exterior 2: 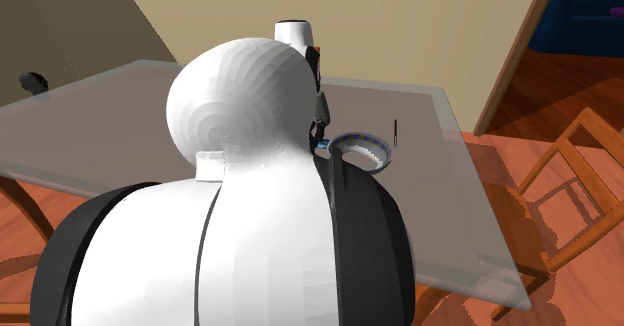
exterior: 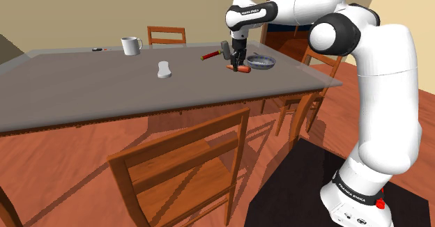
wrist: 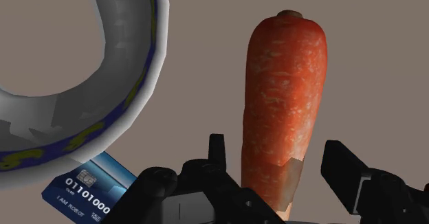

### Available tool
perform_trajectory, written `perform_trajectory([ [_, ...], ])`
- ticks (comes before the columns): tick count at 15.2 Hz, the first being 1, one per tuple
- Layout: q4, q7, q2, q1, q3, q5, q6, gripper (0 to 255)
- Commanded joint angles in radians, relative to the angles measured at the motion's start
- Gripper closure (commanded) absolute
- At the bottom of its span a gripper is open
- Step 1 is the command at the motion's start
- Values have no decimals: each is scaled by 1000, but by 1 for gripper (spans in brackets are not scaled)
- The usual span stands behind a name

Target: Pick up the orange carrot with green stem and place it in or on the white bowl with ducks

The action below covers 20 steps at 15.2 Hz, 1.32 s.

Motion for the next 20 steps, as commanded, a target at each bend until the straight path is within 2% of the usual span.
perform_trajectory([
  [1, 0, 0, 0, 0, 0, 0, 0, 255],
  [9, 0, 0, 0, 0, 0, 0, 0, 255],
  [20, 177, -1, 18, -11, -1, 3, -159, 255],
])
